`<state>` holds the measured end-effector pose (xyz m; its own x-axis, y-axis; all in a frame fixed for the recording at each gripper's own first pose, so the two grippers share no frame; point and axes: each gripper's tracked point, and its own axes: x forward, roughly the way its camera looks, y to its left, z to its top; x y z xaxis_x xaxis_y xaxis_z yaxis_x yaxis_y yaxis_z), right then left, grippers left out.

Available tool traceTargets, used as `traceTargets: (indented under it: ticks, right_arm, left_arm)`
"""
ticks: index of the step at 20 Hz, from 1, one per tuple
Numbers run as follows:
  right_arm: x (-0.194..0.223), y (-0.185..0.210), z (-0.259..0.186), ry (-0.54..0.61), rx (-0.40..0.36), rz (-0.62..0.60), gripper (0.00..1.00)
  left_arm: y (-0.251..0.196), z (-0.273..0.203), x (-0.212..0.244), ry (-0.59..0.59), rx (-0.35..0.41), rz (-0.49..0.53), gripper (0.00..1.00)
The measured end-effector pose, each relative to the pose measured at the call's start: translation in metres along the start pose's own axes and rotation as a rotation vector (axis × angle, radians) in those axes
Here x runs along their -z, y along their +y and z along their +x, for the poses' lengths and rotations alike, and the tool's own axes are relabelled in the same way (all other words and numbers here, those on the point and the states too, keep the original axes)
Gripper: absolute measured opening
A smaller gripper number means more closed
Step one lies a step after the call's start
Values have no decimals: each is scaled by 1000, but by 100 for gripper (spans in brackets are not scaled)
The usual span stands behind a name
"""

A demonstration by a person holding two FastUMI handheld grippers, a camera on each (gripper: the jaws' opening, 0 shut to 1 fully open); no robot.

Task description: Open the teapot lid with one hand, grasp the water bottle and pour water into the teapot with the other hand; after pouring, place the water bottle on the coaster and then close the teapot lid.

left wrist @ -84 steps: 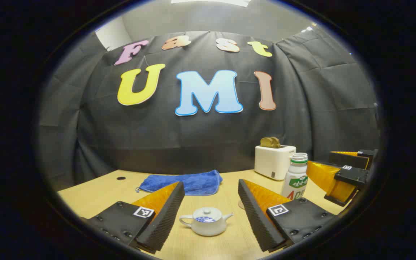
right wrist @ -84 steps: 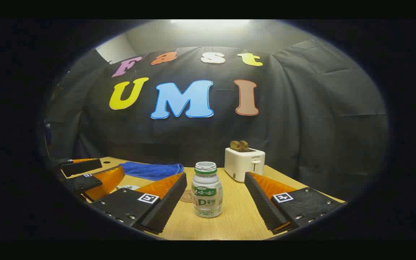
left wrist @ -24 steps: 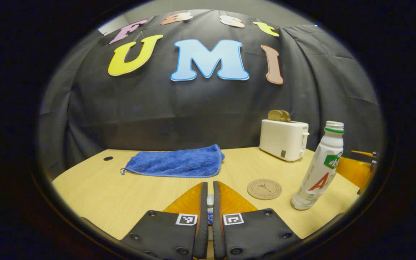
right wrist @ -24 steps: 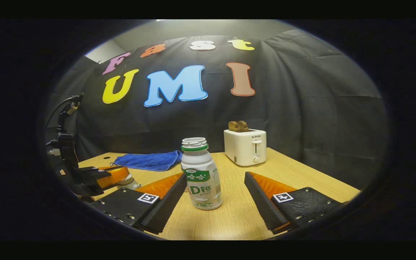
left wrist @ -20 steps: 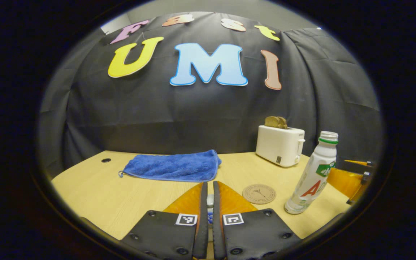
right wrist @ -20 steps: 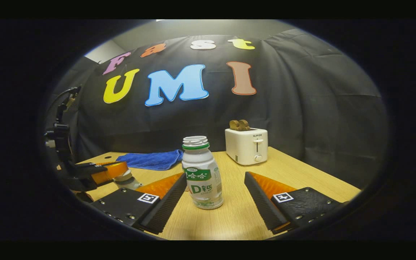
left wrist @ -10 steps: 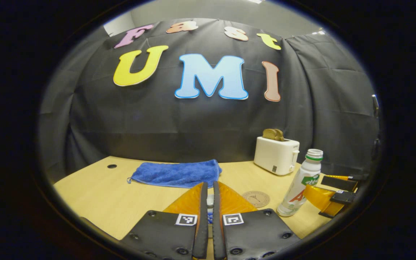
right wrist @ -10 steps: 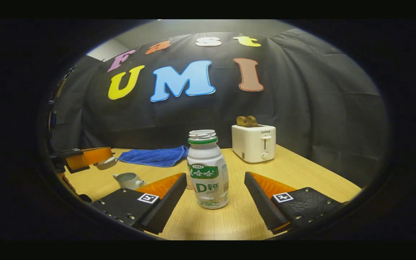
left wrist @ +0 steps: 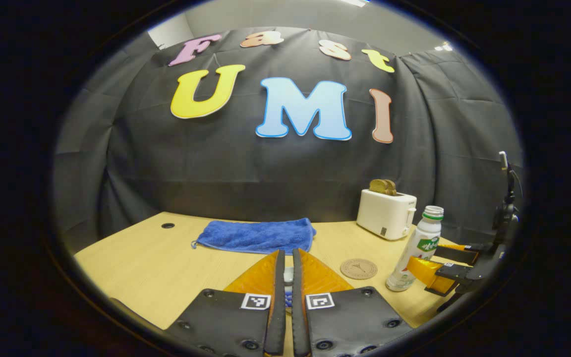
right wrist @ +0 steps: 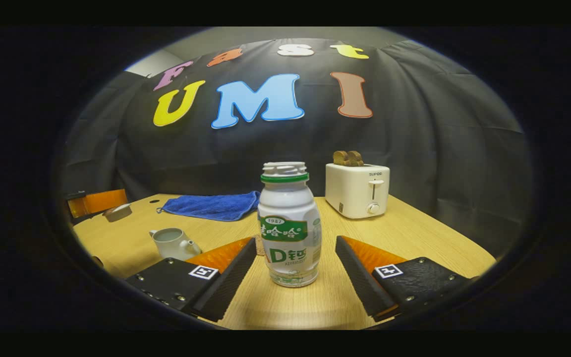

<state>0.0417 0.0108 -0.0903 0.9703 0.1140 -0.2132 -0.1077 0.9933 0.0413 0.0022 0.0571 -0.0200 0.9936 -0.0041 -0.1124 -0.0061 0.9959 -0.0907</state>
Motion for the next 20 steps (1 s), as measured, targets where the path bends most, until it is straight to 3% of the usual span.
traceTargets:
  ticks: [6, 8, 10, 12, 13, 20]
  right_arm:
    - [13, 1, 9, 44, -5, -8, 98]
    - [18, 1, 12, 62, -9, -10, 92]
    - [22, 3, 14, 80, -11, -15, 92]
    - [27, 4, 15, 94, -17, -15, 84]
    - [25, 4, 15, 89, -17, -15, 84]
    - [25, 2, 16, 89, -12, -27, 77]
  left_arm:
    - [12, -9, 2, 0, -16, -1, 12]
    - [14, -9, 3, 0, -16, -5, 16]
    - [16, -10, 5, 5, -15, -13, 12]
    - [18, -10, 8, 7, -15, -19, 8]
    - [19, -10, 9, 8, -16, -22, 12]
    - [27, -11, 14, 14, -21, -39, 16]
